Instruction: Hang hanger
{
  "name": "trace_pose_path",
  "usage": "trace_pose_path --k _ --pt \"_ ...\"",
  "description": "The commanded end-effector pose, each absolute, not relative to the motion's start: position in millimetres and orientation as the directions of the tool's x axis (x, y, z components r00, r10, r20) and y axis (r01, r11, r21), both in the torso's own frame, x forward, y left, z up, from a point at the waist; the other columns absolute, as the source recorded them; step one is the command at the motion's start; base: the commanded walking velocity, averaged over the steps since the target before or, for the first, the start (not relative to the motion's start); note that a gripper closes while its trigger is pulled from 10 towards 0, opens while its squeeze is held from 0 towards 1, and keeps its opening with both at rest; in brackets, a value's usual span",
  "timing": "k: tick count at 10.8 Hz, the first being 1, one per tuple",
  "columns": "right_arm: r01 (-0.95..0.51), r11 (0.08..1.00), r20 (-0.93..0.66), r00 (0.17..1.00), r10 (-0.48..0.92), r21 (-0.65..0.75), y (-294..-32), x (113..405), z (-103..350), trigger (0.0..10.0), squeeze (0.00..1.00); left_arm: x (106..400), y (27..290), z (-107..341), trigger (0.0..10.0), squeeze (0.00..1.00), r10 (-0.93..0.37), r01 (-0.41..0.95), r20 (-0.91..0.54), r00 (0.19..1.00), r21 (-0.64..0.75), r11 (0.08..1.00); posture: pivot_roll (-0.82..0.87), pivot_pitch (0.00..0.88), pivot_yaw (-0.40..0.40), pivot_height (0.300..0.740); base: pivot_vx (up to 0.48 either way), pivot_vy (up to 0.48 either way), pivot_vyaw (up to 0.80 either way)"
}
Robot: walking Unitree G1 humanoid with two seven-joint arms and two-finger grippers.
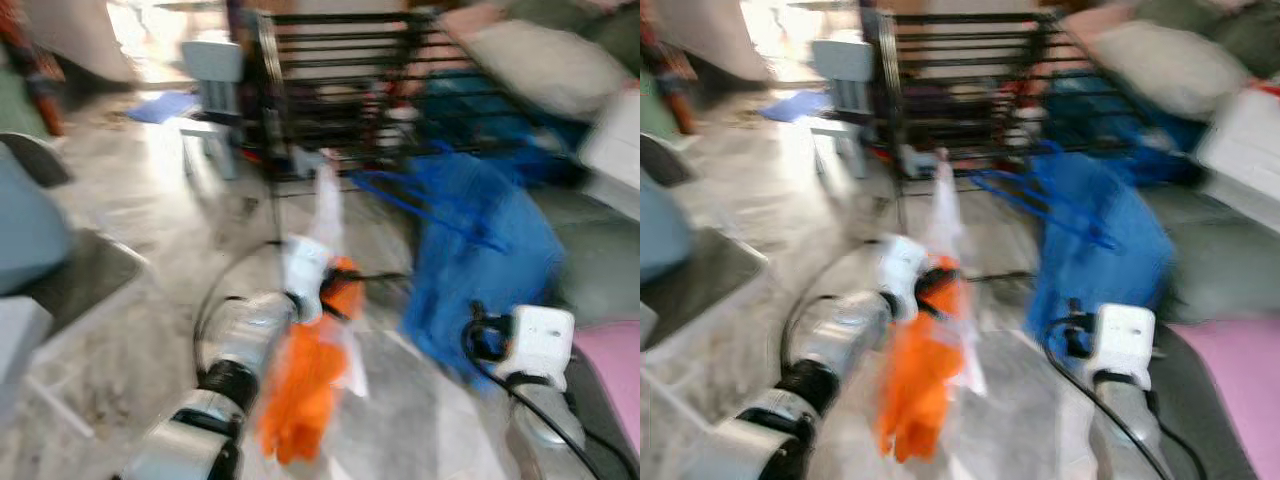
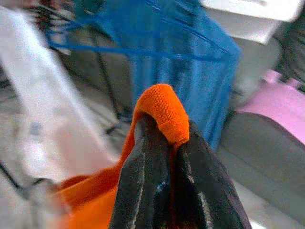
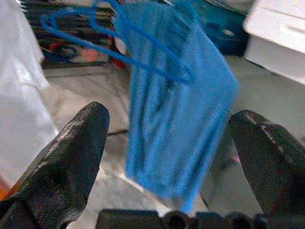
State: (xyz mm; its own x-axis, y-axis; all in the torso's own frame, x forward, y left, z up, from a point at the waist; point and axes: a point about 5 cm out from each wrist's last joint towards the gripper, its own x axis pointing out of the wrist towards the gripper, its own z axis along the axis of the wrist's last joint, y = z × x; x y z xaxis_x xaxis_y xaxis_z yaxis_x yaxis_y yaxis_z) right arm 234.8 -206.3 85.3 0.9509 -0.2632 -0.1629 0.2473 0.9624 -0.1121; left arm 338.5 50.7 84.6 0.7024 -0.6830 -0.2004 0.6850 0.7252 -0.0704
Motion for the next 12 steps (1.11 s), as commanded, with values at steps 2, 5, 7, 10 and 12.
trace_pose_path --k 2,5,7,10,12 --pt "0.217 0.971 -0.152 0.961 -0.23 -0.101 -198.0 238.7 88.2 10.0 0.0 345.7 61.6 92.8 10.0 0.0 -0.655 0.66 -0.183 0.733 -0.04 0.75 -0.02 0.0 -0.034 0.74 0.459 0.0 0.0" --pt "0.208 0.972 -0.156 0.962 -0.224 -0.109 -196.7 238.2 87.4 10.0 0.0 346.3 62.2 93.2 10.0 0.0 -0.652 0.659 -0.186 0.735 -0.031 0.752 -0.02 0.0 -0.032 0.74 0.459 0.0 0.0" --pt "0.201 0.972 -0.156 0.963 -0.218 -0.119 -196.0 238.4 87.5 10.0 0.0 346.6 62.5 92.3 10.0 0.0 -0.646 0.655 -0.199 0.736 -0.026 0.755 -0.02 0.0 -0.031 0.74 0.456 0.0 0.0" --pt "0.194 0.974 -0.163 0.963 -0.212 -0.121 -196.5 238.5 86.6 10.0 0.0 345.8 61.6 91.1 10.0 0.0 -0.651 0.657 -0.203 0.732 -0.044 0.753 -0.02 0.0 -0.031 0.74 0.364 0.0 0.0" --pt "0.19 0.974 -0.166 0.964 -0.208 -0.122 -195.5 238.7 86.2 10.0 0.0 345.9 60.9 91.4 10.0 0.0 -0.649 0.654 -0.202 0.733 -0.049 0.755 -0.02 0.0 -0.034 0.74 0.0 0.0 0.0"
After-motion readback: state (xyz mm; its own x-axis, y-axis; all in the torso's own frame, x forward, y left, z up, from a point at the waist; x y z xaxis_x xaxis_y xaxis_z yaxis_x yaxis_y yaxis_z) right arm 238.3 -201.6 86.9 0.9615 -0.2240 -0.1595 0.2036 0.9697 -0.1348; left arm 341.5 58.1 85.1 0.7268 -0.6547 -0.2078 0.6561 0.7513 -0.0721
